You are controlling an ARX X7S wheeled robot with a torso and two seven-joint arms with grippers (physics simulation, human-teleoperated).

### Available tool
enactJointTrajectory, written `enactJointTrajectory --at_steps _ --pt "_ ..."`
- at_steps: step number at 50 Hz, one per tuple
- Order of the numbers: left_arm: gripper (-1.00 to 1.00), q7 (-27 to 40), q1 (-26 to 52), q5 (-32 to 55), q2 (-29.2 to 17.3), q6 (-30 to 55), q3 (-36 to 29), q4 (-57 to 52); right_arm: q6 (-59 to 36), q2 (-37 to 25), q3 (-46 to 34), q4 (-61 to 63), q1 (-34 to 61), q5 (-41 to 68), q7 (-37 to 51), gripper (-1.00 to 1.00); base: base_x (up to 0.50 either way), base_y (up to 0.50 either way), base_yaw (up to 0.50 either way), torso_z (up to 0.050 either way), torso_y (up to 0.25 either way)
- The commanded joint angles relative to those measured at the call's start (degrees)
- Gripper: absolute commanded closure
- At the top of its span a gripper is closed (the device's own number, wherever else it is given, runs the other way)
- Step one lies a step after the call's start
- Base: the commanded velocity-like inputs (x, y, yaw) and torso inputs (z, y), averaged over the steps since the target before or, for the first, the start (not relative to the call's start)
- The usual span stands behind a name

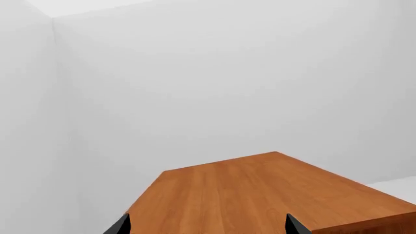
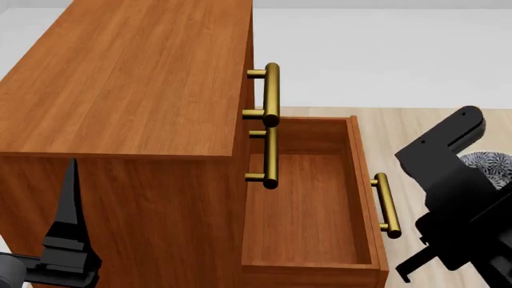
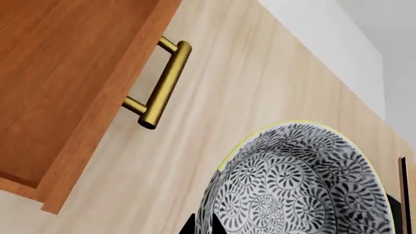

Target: Put the bowl in the bottom drawer of the cabinet.

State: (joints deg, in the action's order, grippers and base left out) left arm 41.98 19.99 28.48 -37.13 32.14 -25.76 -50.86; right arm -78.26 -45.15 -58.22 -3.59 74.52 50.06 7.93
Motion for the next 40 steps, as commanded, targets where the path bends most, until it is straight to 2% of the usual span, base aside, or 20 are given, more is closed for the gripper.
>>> enactJointTrajectory --at_steps 1,18,27,28,40 --pt "-1.00 -0.31 0.05 -0.18 -0.08 -0.11 -0.62 0.54 2.02 1.73 -3.05 -1.29 2.94 -3.40 -3.12 1.00 0.00 0.00 0.00 0.000 0.000" --pt "-1.00 0.24 0.15 0.36 -0.29 0.13 -0.30 0.03 3.91 3.17 -6.10 -0.99 5.98 -5.15 -6.60 1.00 0.00 0.00 0.00 0.000 0.001" --pt "-1.00 0.27 0.24 0.16 -0.35 0.06 -0.51 0.32 8.04 4.45 -6.46 -3.04 7.10 -6.56 -8.73 1.00 0.00 0.00 0.00 0.000 0.000" --pt "-1.00 0.48 0.43 0.01 -0.32 0.55 -0.75 0.19 7.77 4.46 -8.67 -2.06 7.79 -7.66 -9.77 1.00 0.00 0.00 0.00 0.000 0.000" --pt "-1.00 0.71 0.61 0.32 -0.36 0.71 -0.74 -0.04 7.85 4.88 -8.23 -2.46 7.91 -7.66 -9.12 1.00 0.00 0.00 0.00 0.000 0.000"
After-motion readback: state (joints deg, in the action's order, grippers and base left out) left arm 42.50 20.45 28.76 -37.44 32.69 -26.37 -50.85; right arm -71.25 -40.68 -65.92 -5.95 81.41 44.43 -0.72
